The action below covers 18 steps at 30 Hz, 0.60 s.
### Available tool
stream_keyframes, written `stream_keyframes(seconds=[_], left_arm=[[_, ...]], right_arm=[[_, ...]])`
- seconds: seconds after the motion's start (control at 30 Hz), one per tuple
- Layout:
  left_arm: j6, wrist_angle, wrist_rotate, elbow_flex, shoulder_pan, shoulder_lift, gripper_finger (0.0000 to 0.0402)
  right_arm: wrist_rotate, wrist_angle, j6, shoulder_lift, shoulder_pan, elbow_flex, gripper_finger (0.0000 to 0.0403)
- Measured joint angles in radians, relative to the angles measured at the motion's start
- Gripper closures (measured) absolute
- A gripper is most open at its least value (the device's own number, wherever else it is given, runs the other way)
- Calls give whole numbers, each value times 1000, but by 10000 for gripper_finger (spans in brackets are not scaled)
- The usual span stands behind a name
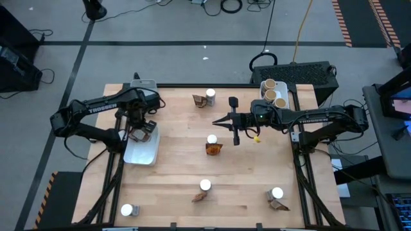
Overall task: Sort spices by type
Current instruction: Put the orange seasoning pack into the left white bin
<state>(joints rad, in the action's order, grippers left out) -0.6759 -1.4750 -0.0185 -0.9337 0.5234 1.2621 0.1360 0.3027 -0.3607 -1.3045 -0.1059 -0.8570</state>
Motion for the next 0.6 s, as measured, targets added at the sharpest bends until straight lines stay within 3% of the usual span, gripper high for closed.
stream_keyframes(seconds=[0.27, 0.6], left_arm=[[4, 0, 2, 0, 0, 0, 377], [25, 1, 10, 0, 0, 0, 309]], right_arm=[[0, 0, 0, 0, 0, 0, 403], [0, 0, 0, 0, 0, 0, 403]])
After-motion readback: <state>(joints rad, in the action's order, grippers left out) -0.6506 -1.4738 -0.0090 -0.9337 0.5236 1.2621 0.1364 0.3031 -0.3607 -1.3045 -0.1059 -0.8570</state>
